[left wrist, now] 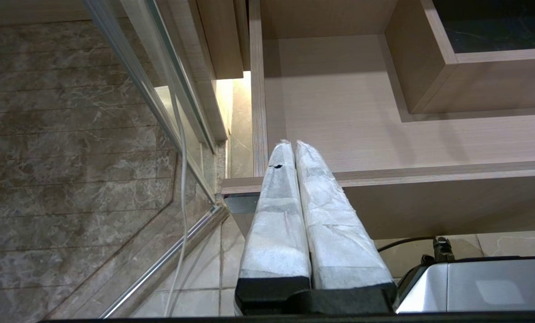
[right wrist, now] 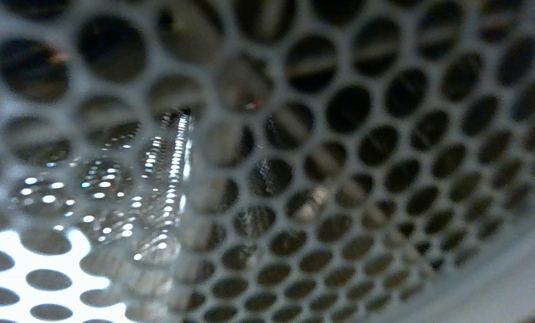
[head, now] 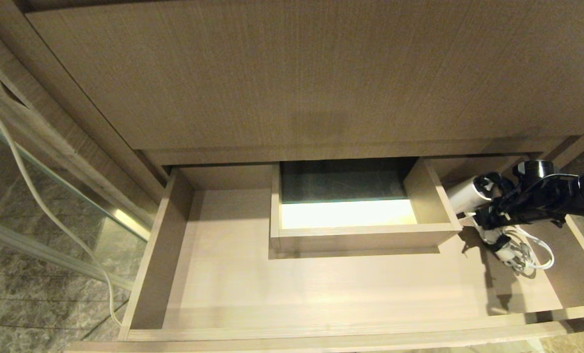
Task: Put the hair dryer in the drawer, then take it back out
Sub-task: Take the hairdryer out
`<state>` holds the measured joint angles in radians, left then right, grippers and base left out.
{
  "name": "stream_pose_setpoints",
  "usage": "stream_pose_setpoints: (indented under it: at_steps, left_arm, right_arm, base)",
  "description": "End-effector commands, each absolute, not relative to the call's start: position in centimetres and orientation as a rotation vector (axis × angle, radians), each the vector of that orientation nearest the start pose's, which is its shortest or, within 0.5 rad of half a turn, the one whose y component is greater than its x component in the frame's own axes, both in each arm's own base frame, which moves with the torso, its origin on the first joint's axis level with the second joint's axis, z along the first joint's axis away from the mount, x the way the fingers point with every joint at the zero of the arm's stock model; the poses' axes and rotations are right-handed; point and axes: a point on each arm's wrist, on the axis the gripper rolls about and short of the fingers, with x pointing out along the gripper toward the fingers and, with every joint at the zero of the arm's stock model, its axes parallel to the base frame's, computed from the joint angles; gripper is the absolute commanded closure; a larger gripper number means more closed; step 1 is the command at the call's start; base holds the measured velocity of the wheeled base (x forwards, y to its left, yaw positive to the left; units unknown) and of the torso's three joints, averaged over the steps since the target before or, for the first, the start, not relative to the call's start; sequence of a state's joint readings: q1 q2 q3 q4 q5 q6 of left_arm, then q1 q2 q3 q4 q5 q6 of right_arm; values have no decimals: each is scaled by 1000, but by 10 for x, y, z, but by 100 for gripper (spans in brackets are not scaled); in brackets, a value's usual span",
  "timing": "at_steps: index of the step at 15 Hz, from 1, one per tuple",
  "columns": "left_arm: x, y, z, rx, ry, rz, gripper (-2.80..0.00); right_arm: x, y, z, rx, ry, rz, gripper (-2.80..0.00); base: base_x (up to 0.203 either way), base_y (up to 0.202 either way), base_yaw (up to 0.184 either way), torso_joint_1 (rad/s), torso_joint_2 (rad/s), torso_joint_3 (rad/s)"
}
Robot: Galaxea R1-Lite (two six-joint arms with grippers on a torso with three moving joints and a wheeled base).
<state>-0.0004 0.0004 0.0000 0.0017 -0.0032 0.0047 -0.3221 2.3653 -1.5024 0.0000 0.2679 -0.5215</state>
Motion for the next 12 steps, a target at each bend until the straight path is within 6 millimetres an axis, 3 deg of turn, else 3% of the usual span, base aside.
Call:
stream_pose_setpoints:
  at_steps: [1, 4, 12]
  left_arm:
    - [-23, 0, 75, 5, 4, -3, 0]
    - [-23, 0, 75, 5, 5, -3, 0]
    - [-23, 0, 75, 5, 5, -3, 0]
  right_arm:
    - [431, -138, 45, -242, 817, 166, 0]
    - [430, -137, 50, -262, 813, 176, 0]
    - [402, -127, 123, -299, 751, 164, 0]
  base:
    - [0, 0, 0, 0, 0, 0]
    - [0, 0, 0, 0, 0, 0]
    - [0, 0, 0, 0, 0, 0]
